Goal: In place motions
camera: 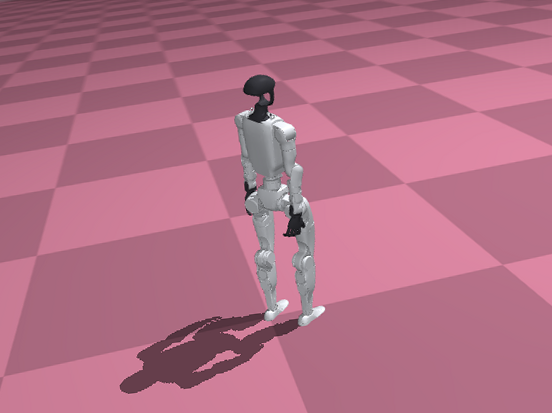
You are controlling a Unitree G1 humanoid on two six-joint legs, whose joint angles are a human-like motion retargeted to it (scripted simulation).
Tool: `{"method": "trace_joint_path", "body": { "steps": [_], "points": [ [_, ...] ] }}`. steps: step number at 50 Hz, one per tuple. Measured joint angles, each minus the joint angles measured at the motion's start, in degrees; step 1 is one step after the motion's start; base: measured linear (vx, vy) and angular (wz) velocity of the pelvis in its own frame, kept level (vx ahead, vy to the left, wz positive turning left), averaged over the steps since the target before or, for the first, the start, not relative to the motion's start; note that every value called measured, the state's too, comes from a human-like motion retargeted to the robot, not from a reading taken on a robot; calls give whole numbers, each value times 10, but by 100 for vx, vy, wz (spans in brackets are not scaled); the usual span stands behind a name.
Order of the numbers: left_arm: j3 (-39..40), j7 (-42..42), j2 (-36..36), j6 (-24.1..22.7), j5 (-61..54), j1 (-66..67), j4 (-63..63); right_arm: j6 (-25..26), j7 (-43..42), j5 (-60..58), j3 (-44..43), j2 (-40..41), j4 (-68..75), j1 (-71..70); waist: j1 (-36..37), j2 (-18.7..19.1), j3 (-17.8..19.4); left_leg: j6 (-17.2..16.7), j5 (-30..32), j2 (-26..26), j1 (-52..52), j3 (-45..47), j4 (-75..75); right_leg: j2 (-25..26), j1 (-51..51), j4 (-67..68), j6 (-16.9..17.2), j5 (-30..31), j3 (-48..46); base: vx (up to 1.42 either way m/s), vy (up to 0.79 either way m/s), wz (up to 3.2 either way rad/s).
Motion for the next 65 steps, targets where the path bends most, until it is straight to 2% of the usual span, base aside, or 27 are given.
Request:
{"method": "trace_joint_path", "body": {
  "steps": [3,10,16,26,37,49,65],
  "points": [
    [6,-3,9,3,-11,-16,2,-1,1,-36,25,8,-7,-3,2,-7,10,4,-3,0,13,7,-1,-1,10,-2,9,4,-5,16,-21,-20],
    [14,-8,15,-1,-21,-20,-12,2,4,-152,90,17,-39,-1,-11,-26,9,11,-5,-7,20,-3,-1,-9,16,-7,22,11,-20,12,-19,8],
    [12,-4,8,0,-21,-17,1,-4,3,-221,120,8,-61,-8,8,-41,6,14,-9,-11,25,14,-2,-11,23,-11,30,12,-9,8,-11,-18],
    [3,-1,-7,0,-3,8,14,-3,17,-150,92,5,-54,-20,14,-48,8,16,-9,-14,28,12,-3,-12,25,-11,36,21,-13,2,-2,0],
    [6,4,7,4,5,21,24,-7,2,-243,129,6,-54,-14,15,-49,16,15,-7,-14,22,4,0,-11,23,-10,37,26,-14,-4,1,6],
    [2,-5,6,-1,-2,-1,0,-3,20,-154,87,6,-19,-3,18,-51,16,12,3,-21,-20,-43,22,-12,15,-11,35,19,-21,-11,3,36],
    [22,-8,11,-5,-12,0,4,-5,19,-158,76,-6,-58,-24,25,-53,25,8,17,-28,-27,-72,23,-17,25,-18,37,17,-45,-5,1,19]
  ]
}}
